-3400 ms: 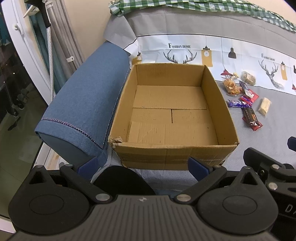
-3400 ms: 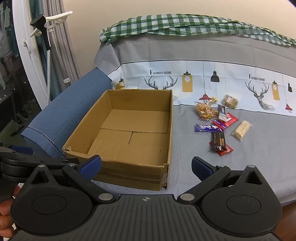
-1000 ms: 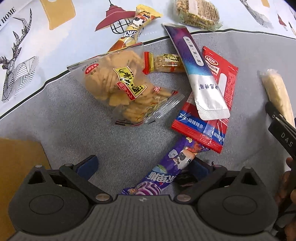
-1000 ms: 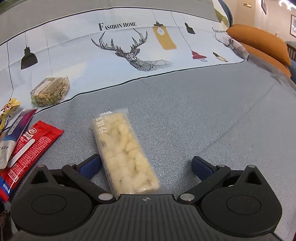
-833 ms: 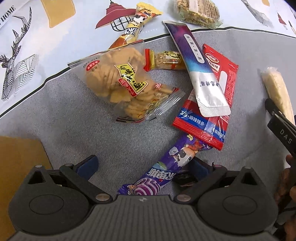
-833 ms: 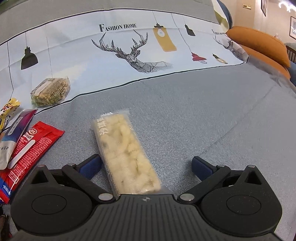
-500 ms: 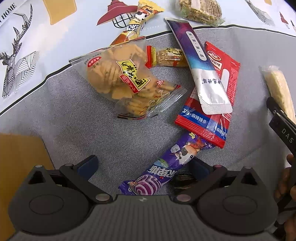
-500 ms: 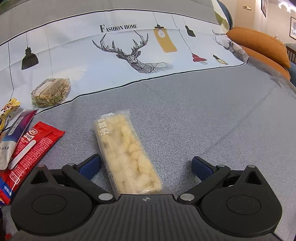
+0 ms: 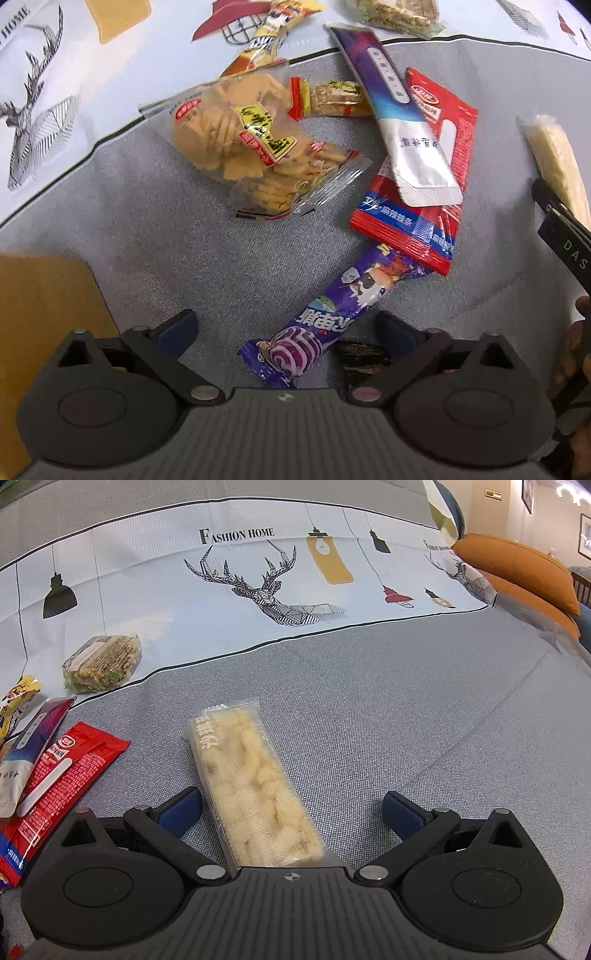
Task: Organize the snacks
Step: 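Grasp the white puffed snack pack with the right tool while the left tool grasps the purple candy bar, then carry both snacks over the box and open both tools to drop them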
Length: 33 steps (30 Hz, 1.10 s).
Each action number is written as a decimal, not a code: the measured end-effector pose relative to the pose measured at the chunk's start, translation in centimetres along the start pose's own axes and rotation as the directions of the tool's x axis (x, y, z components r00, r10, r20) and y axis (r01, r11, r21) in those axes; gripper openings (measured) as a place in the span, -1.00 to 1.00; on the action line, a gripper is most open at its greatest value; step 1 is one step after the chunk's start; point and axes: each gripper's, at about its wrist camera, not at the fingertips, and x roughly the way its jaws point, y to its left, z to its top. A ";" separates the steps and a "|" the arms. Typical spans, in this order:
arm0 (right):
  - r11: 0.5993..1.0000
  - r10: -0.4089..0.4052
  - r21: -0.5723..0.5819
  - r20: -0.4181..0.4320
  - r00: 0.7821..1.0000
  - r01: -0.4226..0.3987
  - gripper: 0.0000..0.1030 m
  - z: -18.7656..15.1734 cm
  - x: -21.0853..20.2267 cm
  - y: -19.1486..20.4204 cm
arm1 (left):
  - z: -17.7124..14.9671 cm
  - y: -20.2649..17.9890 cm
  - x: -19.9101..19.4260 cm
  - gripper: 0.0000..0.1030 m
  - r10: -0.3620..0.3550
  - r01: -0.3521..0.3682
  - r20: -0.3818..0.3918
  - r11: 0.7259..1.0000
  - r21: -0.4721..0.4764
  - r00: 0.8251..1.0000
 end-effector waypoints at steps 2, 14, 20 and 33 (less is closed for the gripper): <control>1.000 0.022 -0.002 0.002 1.000 -0.022 0.43 0.1 -0.3 0.0 | -0.3 -0.5 -1.4 -0.58 -0.028 0.027 0.045 1.000 0.013 0.999; 0.988 0.135 0.053 0.175 0.975 -0.146 -0.27 1.7 -4.3 -1.1 | -6.7 0.7 -10.9 -0.71 -0.106 0.129 0.261 0.989 -0.074 0.959; 0.977 0.157 0.119 0.142 0.977 -0.174 -0.27 1.7 -7.5 -2.5 | -13.0 2.0 -18.4 -0.71 -0.126 0.173 0.338 0.978 -0.113 0.933; 0.886 0.462 -0.066 0.059 0.885 -0.458 -0.27 -5.9 -33.4 -4.6 | -33.1 3.5 -26.3 -0.71 -0.168 0.245 0.399 0.958 -0.148 0.901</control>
